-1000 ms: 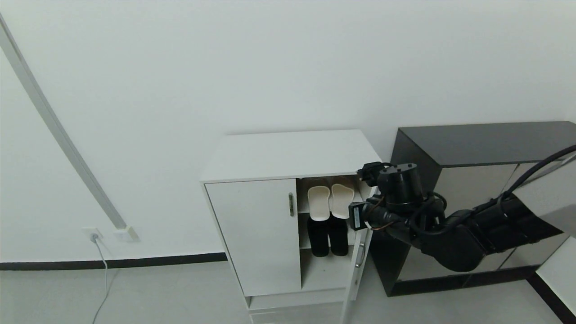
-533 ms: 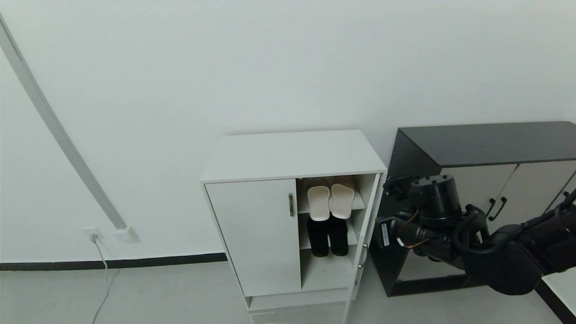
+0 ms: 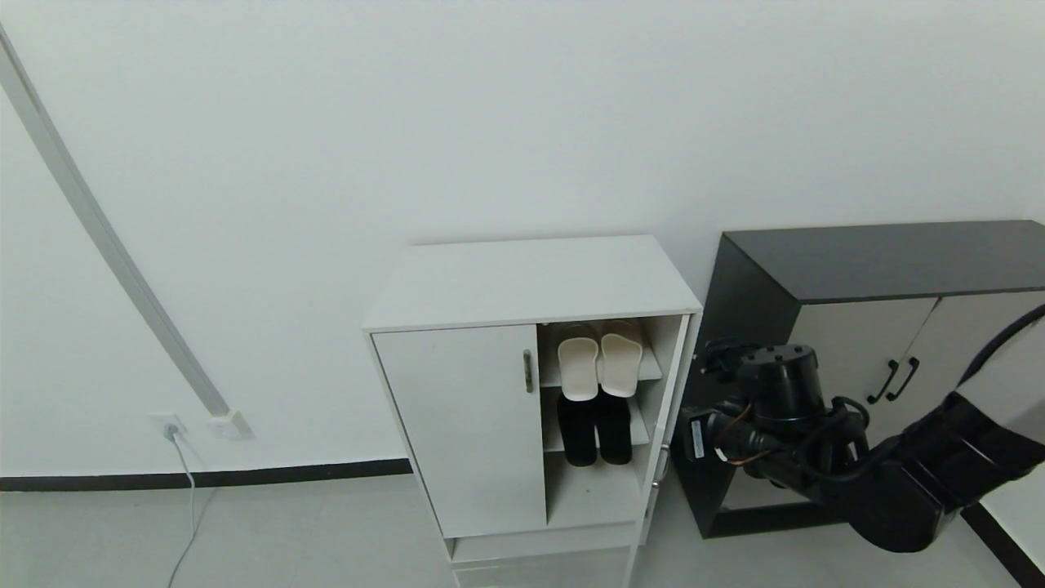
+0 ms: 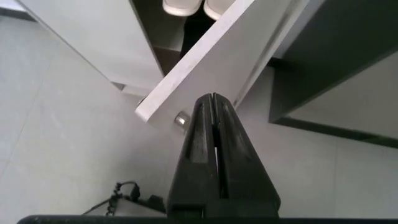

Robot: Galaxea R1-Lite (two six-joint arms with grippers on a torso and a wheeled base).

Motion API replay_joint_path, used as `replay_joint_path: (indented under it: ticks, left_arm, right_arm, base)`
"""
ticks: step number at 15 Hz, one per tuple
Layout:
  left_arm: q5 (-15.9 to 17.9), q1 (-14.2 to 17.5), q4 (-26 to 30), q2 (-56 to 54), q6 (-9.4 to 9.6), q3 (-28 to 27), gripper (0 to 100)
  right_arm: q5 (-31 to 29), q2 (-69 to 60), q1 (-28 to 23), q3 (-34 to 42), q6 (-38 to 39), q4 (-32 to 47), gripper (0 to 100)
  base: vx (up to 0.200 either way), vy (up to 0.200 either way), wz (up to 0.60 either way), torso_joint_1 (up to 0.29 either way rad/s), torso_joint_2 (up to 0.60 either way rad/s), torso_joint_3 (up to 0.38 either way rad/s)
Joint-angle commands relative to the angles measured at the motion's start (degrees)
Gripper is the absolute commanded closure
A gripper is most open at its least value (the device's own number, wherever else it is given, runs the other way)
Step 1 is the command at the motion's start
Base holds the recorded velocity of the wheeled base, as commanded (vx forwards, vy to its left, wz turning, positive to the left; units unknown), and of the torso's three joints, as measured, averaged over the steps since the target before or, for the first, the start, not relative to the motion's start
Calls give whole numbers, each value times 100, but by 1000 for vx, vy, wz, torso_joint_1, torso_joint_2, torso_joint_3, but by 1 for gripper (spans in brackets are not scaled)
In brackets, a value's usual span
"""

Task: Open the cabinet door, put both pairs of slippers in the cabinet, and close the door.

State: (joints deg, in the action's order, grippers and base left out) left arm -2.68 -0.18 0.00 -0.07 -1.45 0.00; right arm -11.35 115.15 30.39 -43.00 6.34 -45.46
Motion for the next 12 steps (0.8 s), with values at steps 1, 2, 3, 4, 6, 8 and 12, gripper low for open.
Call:
replay_joint_path:
  ticks: [1, 2, 3, 4, 6, 8, 12]
  left_arm:
    - [-4, 1, 0, 7, -4, 0, 100]
    - [-4, 1, 0, 7, -4, 0, 100]
    - [5, 1, 0, 7, -4, 0, 100]
    - [-4, 1, 0, 7, -4, 0, 100]
    - [-4, 1, 0, 7, -4, 0, 100]
    - [-4, 1, 0, 7, -4, 0, 100]
    - [5, 1, 0, 7, 4, 0, 100]
  right_arm:
    - [19, 464, -7, -156, -1, -77, 100]
    - [107, 587, -24, -341, -1, -77, 100]
    - [151, 666, -42, -473, -1, -77, 100]
    - [151, 772, -60, -640, -1, -86, 100]
    - [186, 1000, -77, -1009, 8, -86, 100]
    - [195, 1264, -121, -1440, 78, -95, 100]
    - [230, 1862, -253, -2336, 78, -104, 100]
  base:
    - [0, 0, 0, 0, 0, 0]
    - [0, 0, 0, 0, 0, 0]
    - [0, 0, 0, 0, 0, 0]
    - [0, 0, 0, 0, 0, 0]
    - [0, 0, 0, 0, 0, 0]
    - [0, 0, 0, 0, 0, 0]
    - [0, 0, 0, 0, 0, 0]
